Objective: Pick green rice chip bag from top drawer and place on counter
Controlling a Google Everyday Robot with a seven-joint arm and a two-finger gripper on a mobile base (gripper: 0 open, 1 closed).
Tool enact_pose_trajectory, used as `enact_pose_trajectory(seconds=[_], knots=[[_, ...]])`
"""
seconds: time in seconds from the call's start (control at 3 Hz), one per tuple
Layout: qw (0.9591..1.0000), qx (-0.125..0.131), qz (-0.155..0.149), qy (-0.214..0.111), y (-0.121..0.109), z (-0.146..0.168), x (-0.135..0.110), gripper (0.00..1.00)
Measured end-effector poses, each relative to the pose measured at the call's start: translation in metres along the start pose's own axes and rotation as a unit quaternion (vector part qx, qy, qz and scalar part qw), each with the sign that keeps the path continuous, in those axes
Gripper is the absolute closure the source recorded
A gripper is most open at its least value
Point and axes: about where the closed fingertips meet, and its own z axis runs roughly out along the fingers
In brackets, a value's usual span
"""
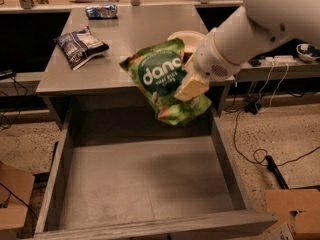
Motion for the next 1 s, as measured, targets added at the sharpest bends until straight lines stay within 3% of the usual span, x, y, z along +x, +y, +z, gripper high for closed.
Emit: enact_pose_trajectory(seconds=[0.33,1.0], knots=[[0.9997,0.016,-0.012,-0.012,-0.0119,-0.0124,-0.0144,1.0],[0.9994,0.029,-0.012,-0.012,-0.0209,-0.0083,-0.0191,1.0]])
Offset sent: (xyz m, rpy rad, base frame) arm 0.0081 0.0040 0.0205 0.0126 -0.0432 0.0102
